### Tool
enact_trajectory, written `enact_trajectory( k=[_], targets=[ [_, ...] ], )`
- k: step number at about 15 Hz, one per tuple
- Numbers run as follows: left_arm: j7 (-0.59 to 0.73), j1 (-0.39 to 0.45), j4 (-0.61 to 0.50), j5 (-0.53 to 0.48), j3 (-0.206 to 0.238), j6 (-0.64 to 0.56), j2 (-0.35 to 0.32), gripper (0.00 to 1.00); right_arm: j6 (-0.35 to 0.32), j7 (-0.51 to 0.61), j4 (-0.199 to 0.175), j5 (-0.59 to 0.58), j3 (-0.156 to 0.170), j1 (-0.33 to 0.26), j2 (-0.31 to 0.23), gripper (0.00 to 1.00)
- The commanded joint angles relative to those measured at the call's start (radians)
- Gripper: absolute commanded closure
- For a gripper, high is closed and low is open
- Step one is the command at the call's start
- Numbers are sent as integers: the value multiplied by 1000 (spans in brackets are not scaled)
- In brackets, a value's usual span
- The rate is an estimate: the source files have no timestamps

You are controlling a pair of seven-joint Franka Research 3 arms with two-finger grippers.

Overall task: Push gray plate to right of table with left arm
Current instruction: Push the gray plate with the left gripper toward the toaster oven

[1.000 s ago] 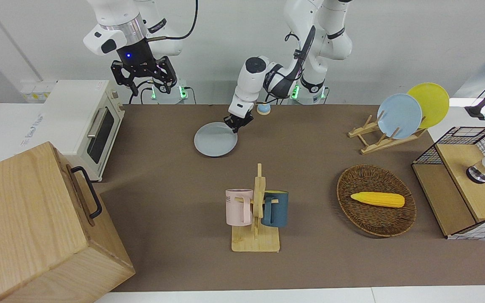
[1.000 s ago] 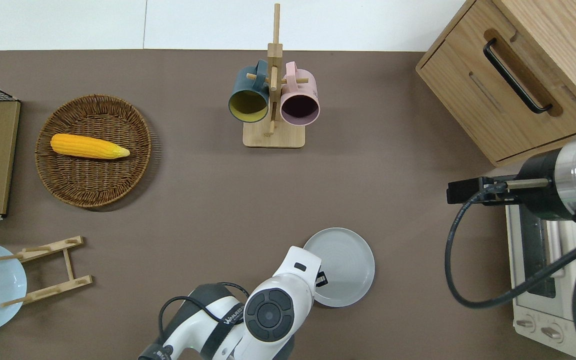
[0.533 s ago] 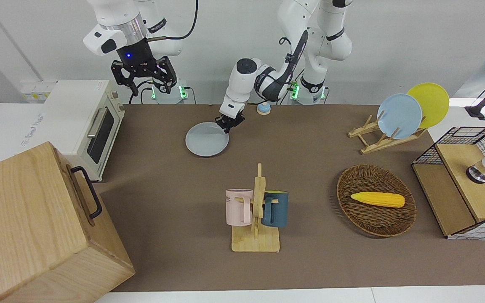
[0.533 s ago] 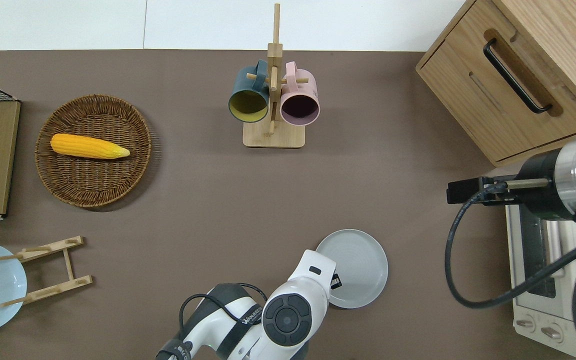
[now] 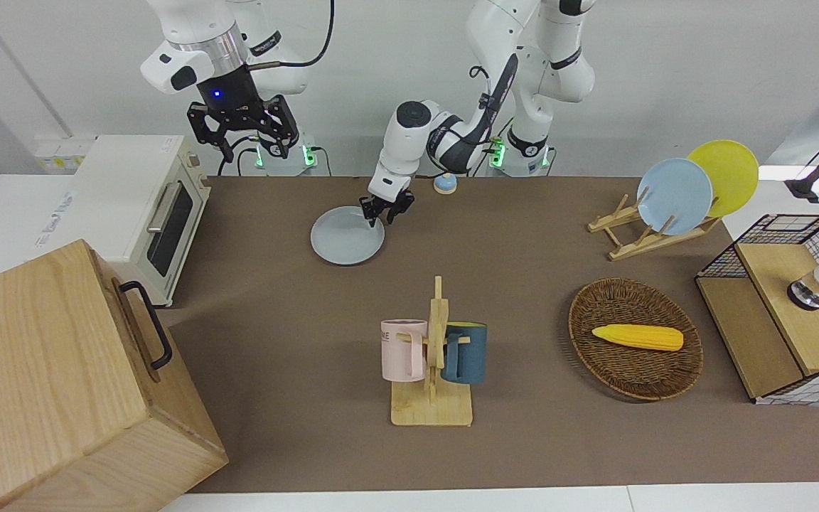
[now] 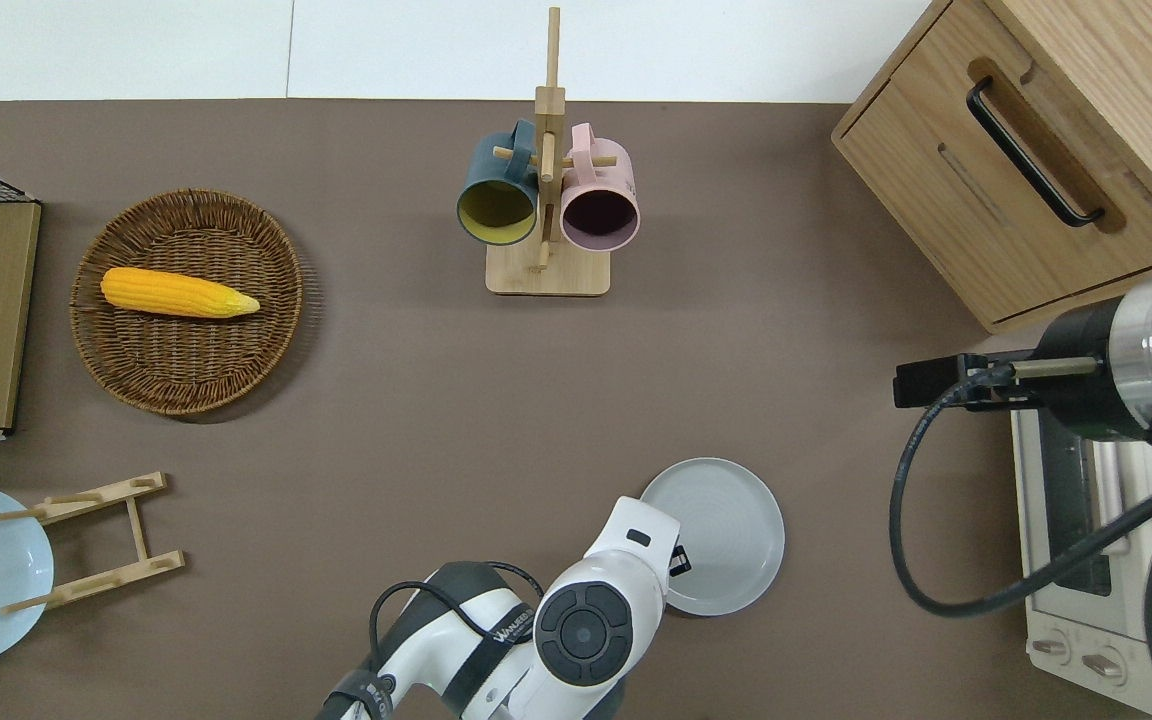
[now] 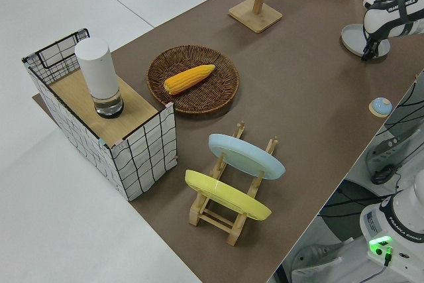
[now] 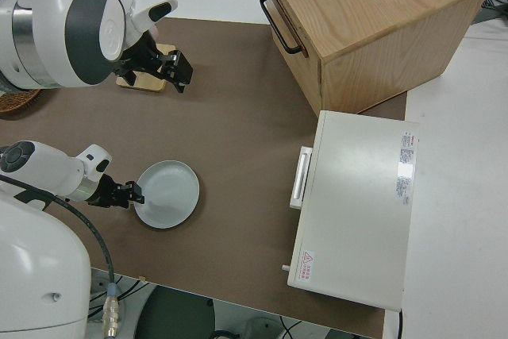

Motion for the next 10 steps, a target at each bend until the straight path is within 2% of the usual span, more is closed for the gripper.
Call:
enact_trajectory(
  k=[1, 5, 10],
  targets=[
    [-25, -10, 42, 37, 19, -61, 10, 11, -5, 2, 14, 16, 3, -6, 6, 5],
    [-1, 21, 93, 146, 24, -201, -15, 9, -5, 2, 14, 16, 4, -6, 6, 5],
    [269, 162, 96, 137, 25, -385, -148, 9, -5, 2, 14, 16, 4, -6, 6, 5]
  ],
)
